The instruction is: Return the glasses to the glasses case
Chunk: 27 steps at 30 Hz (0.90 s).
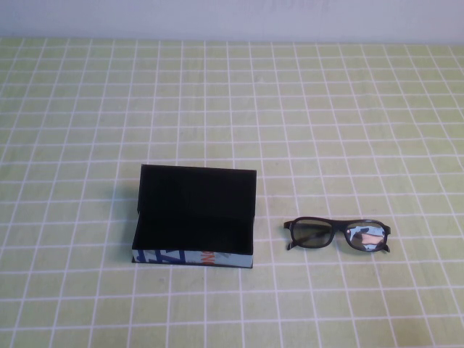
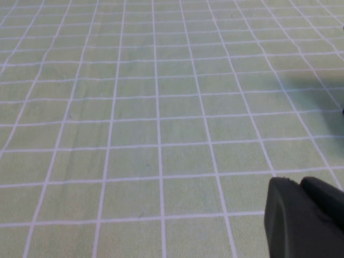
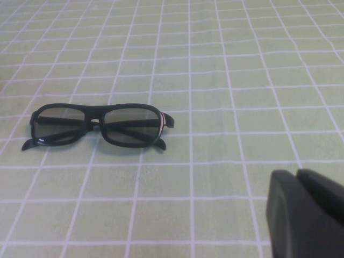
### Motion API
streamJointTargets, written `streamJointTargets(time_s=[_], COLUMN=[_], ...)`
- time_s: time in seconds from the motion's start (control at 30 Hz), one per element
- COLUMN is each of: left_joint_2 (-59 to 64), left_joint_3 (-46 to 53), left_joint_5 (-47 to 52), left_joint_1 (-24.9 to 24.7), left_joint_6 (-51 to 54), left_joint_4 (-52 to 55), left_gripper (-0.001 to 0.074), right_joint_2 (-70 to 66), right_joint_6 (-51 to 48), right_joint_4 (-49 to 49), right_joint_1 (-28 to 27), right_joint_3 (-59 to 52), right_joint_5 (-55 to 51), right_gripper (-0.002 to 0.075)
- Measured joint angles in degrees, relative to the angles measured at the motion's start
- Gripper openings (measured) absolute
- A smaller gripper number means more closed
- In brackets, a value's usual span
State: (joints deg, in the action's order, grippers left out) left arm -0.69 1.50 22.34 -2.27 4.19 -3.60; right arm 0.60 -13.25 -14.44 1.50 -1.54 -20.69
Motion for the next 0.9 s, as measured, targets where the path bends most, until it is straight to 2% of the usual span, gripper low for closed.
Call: streamJointTargets(time_s=[0.9], left_joint_2=[0.0], left_joint_3=[0.0], left_joint_5=[0.0], left_joint_1=[0.0], left_joint_6=[0.0], left_joint_4=[0.0], left_gripper=[-0.0002], right_joint_2=[0.0], right_joint_6=[0.0], right_joint_4=[-2.0], right_joint_1=[0.0], right_joint_3=[0.0], right_joint_5=[0.1], right_gripper=[-0.0011])
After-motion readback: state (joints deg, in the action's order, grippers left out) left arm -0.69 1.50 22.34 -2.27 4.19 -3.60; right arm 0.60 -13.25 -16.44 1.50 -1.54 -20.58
